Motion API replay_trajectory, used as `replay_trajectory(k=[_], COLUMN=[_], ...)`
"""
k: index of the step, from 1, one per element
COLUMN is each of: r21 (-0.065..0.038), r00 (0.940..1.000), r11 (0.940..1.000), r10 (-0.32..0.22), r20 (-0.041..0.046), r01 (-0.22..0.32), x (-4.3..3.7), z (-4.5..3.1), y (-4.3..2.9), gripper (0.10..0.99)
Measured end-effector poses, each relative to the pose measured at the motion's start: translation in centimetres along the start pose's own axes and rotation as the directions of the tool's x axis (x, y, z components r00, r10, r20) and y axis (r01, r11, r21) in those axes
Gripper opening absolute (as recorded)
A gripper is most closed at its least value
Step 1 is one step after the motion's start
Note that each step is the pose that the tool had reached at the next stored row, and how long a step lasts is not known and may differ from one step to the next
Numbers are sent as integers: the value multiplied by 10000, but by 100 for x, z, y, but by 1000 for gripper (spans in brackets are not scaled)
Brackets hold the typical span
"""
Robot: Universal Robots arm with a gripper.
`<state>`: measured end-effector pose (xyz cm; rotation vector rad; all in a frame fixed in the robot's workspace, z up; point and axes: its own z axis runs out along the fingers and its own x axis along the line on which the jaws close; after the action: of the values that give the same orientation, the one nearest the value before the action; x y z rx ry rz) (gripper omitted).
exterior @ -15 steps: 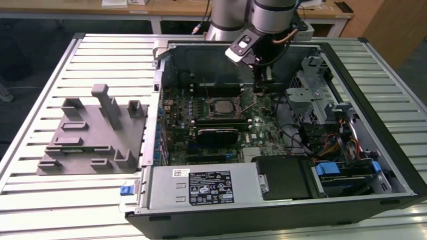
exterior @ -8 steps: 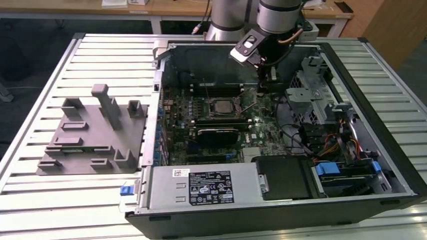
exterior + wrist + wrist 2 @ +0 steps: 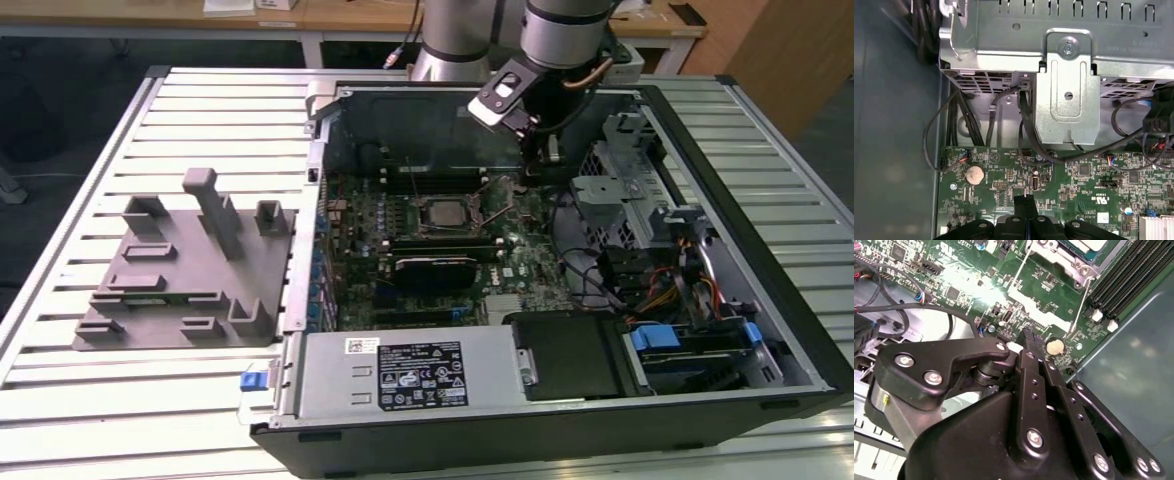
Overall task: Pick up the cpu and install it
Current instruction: 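Close the cpu cover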
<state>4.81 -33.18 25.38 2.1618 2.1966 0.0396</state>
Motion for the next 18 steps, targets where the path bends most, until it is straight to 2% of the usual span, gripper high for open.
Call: replay_trajectory(k=[10,18], r21=[52,58], r00=[10000,10000], r11=[10000,10000], r10=[3,4], r20=[-1,-2], r01=[-3,-4], x=[4,4], z=[157,168], y=[-5,-6], gripper=[106,106])
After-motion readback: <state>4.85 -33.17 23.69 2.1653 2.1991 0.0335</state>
